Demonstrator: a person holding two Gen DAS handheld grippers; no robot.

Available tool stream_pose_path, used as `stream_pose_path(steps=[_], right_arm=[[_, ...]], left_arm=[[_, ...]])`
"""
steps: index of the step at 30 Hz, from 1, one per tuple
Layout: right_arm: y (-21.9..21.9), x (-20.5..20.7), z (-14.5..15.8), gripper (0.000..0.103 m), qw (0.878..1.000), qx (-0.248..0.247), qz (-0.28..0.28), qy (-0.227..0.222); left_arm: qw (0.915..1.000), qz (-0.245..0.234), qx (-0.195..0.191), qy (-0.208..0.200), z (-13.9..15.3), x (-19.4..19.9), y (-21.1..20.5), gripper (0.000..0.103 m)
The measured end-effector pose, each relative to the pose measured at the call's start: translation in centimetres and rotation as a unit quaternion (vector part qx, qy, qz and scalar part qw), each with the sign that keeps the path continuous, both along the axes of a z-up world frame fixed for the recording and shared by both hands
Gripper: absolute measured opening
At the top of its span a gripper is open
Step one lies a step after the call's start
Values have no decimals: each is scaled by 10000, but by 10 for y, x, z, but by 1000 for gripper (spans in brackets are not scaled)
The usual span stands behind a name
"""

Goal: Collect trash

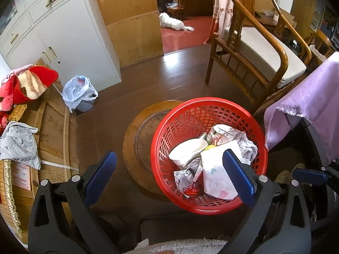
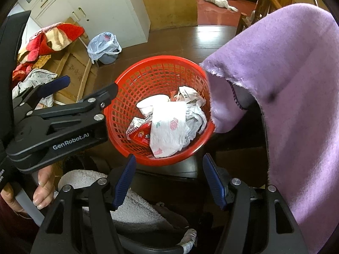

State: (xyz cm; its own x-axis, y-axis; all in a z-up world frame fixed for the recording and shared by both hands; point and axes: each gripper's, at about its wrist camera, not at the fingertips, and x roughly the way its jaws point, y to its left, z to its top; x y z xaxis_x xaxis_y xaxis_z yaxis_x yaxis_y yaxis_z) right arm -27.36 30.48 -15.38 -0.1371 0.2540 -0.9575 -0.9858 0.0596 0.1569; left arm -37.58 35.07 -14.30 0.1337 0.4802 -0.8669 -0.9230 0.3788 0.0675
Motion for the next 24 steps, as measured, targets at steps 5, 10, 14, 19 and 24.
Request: stream_pose_path(steps=[5,10,14,19,24], right_arm=[[0,2,-3,65,10000,-42,-24,-5],[0,-1,-5,65,10000,-52,17,-26],[0,-2,-4,65,10000,-26,55,-40],[0,-4,-1,65,9999,22,84,-97],[-1,-5,3,65,9998,94,103,-124]], left_arm=[[9999,38,-79,-72,-2,-5,2,96],[10000,39,-40,-80,-1,-5,2,96],[9999,-6,-90,-91,-3,-4,2,96],[9997,-60,-195,-150,-3,-3,3,96],[9996,-29,-241,-149,-5,-2,5,96]])
